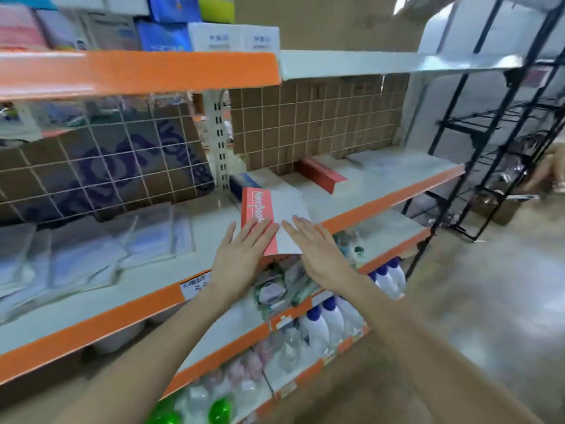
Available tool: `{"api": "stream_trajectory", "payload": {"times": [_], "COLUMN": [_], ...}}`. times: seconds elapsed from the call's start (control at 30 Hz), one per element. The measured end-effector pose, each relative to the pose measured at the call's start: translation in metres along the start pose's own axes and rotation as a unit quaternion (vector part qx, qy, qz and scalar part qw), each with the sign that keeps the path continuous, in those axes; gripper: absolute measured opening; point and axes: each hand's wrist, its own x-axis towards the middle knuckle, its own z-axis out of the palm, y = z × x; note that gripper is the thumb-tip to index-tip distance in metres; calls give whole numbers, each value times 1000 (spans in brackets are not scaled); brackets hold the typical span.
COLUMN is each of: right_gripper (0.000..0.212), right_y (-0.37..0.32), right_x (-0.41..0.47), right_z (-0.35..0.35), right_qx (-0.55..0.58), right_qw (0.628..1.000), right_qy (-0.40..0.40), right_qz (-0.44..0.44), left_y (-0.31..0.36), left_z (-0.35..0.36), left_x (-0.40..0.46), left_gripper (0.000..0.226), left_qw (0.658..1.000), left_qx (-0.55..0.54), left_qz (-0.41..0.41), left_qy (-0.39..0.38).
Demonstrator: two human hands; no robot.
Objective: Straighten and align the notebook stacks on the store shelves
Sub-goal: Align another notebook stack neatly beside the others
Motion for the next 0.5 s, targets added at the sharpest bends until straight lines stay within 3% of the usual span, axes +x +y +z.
{"api": "stream_trajectory", "payload": {"times": [0.13, 0.23, 0.5], "right_gripper": [83, 81, 83], "right_y": [100, 155, 259], "right_x": [-23, -27, 27], "right_z": [-26, -34, -14], "right_qx": [-23, -47, -67], "right_qw": [999, 997, 996], "right_qy": [-3, -19, -28], "right_qz": [48, 61, 57], "left_y": [75, 110, 127], "left_z": [19, 39, 98], "left_x": [74, 118, 214], "left_gripper": [77, 80, 82], "left_qw": [998, 997, 995], "left_qx": [19, 18, 61], "left_qz": [63, 62, 54], "left_qy": [-1, -33, -49]}}
